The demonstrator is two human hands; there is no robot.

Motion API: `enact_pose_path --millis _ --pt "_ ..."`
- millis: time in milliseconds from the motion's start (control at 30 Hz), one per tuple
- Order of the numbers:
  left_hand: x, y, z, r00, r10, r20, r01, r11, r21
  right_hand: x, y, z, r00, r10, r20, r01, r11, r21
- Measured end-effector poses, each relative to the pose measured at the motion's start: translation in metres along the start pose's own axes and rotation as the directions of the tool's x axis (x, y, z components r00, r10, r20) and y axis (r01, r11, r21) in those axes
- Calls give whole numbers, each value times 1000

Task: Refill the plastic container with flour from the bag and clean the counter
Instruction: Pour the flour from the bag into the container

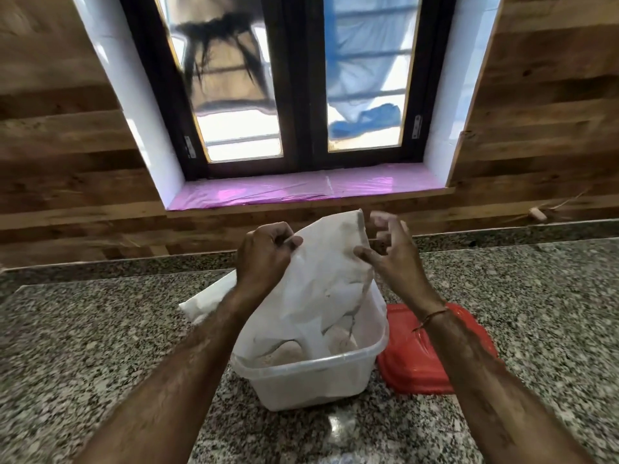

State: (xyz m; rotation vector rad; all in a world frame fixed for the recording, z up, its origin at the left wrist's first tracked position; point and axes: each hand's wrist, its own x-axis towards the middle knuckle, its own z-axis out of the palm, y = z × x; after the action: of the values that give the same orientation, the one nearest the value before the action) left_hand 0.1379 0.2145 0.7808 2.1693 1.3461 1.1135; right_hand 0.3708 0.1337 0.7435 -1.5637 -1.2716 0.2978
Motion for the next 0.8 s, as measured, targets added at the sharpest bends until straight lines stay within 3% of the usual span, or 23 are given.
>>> enact_pose_path --millis 100,167,267,400,433,500,600,700,800 --pt "-2 16 1 996 85 24 -87 991 101 12 -29 -2 966 -256 49 259 928 -269" --pt "-3 20 0 993 112 39 -116 987 110 22 -40 -1 967 -250 49 252 905 -343" --pt "-4 8 -15 995 66 70 -76 984 160 31 -43 -3 996 -81 42 83 996 -44" --pt "-8 -27 -42 995 -9 103 -15 973 231 31 -37 0 991 79 107 -99 977 192" --pt "-10 -31 -45 996 -10 87 -11 972 237 31 -37 4 989 81 121 -101 979 176" --pt "-14 -31 -45 998 15 53 -28 965 262 31 -46 9 994 -42 98 49 997 -67" --pt "-14 -22 -42 994 105 20 -106 944 313 28 -76 17 942 -242 235 318 867 -384" --pt "-7 -12 -47 988 144 51 -152 937 314 29 -94 26 905 -238 354 385 813 -437" --pt "0 -18 -66 992 43 118 -84 926 368 37 -84 24 924 -168 344 298 880 -369"
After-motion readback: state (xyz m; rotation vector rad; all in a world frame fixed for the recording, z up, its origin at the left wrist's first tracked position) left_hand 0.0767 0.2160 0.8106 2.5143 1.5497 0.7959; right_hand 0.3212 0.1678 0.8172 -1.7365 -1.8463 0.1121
